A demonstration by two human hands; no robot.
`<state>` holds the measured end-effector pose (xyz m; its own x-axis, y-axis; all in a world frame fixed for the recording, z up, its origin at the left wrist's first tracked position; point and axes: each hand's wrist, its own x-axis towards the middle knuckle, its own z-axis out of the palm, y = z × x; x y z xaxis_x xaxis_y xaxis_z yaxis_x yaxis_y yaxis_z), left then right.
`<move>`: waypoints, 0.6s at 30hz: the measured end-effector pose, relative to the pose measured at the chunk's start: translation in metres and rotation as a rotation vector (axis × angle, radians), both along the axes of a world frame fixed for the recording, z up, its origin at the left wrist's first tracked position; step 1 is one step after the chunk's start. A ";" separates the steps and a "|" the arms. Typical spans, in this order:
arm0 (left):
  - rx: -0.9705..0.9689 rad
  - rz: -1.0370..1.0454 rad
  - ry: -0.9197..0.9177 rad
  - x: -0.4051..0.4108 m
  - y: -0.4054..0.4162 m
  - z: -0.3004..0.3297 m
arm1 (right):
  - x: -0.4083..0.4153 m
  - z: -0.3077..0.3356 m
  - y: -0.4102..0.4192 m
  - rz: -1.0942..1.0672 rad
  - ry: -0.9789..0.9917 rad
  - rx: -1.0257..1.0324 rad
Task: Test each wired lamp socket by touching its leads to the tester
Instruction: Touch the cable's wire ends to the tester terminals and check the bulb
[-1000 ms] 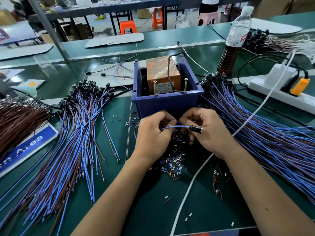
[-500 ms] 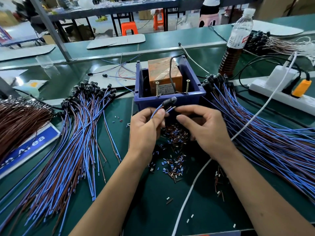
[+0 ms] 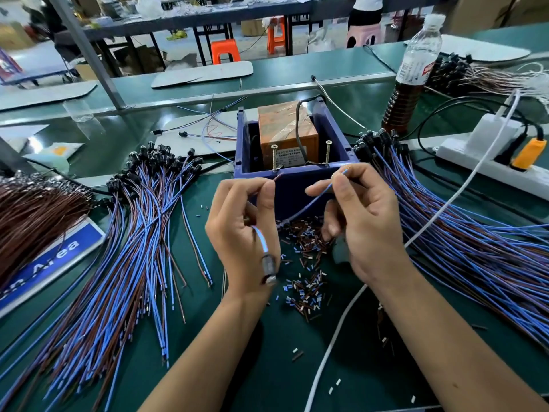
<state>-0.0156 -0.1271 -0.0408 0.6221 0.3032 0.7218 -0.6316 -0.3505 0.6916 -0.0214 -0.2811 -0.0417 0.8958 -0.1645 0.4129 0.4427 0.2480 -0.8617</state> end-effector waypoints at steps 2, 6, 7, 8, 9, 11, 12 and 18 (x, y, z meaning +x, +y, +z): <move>-0.119 0.028 0.072 0.002 0.000 0.001 | 0.000 -0.001 -0.003 -0.142 0.009 -0.050; -0.340 -0.023 0.221 0.009 0.002 0.002 | 0.004 -0.003 -0.006 -0.494 -0.020 -0.209; -0.345 -0.029 0.226 0.010 0.002 0.002 | 0.005 -0.001 -0.006 -0.556 -0.037 -0.242; -0.347 -0.036 0.222 0.010 0.002 0.002 | 0.006 0.000 -0.006 -0.608 -0.059 -0.278; -0.351 -0.043 0.213 0.009 0.001 0.003 | 0.007 0.002 -0.006 -0.652 -0.084 -0.317; -0.354 -0.049 0.199 0.009 0.000 0.004 | 0.008 0.005 -0.004 -0.720 -0.130 -0.384; -0.356 -0.051 0.197 0.009 -0.001 0.005 | 0.009 0.006 -0.003 -0.738 -0.144 -0.405; -0.301 -0.097 0.196 0.008 -0.009 0.006 | 0.011 0.006 0.001 -0.747 -0.176 -0.517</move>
<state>-0.0080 -0.1364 -0.0348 0.7761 0.4164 0.4736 -0.4971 -0.0581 0.8657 -0.0104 -0.2804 -0.0360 0.5487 -0.4317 0.7159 0.4679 -0.5511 -0.6909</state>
